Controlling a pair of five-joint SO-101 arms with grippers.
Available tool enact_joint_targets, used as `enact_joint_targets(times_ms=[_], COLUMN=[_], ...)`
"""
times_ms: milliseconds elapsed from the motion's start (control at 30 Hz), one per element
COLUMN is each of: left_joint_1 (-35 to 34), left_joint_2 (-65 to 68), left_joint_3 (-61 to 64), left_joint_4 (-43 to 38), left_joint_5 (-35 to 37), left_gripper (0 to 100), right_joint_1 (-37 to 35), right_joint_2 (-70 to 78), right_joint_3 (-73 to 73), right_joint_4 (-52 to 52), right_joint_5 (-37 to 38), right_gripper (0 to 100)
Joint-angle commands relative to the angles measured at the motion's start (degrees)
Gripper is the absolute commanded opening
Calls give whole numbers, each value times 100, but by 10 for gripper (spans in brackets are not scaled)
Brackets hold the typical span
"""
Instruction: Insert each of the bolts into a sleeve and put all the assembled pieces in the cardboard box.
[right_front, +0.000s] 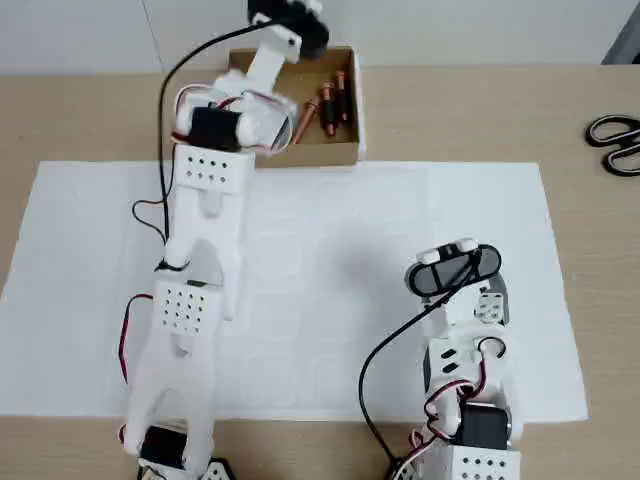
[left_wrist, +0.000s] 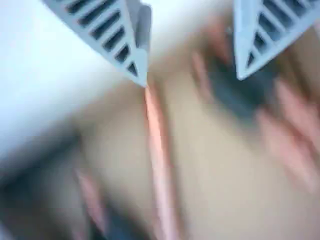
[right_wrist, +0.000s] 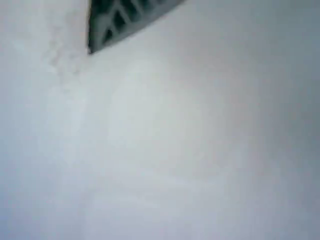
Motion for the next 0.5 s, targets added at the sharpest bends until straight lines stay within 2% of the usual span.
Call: enact_joint_targets(times_ms=[0,67,267,367,467], left_joint_1=[-114,-114,97,158,193], left_joint_2=[-484,-765,-1626,-2242,-3147], left_joint_3=[-198,-171,-119,462,1578], left_joint_4=[466,466,475,475,475], left_joint_5=[580,853,879,879,870], left_gripper=[115,115,115,115,115], right_joint_1=[-321,-558,-813,-857,-1156], right_joint_2=[-92,-84,-66,-66,-66], right_joint_3=[35,35,35,35,35], right_joint_4=[4,4,4,171,637], right_joint_5=[18,18,18,18,18], right_gripper=[220,220,220,220,220])
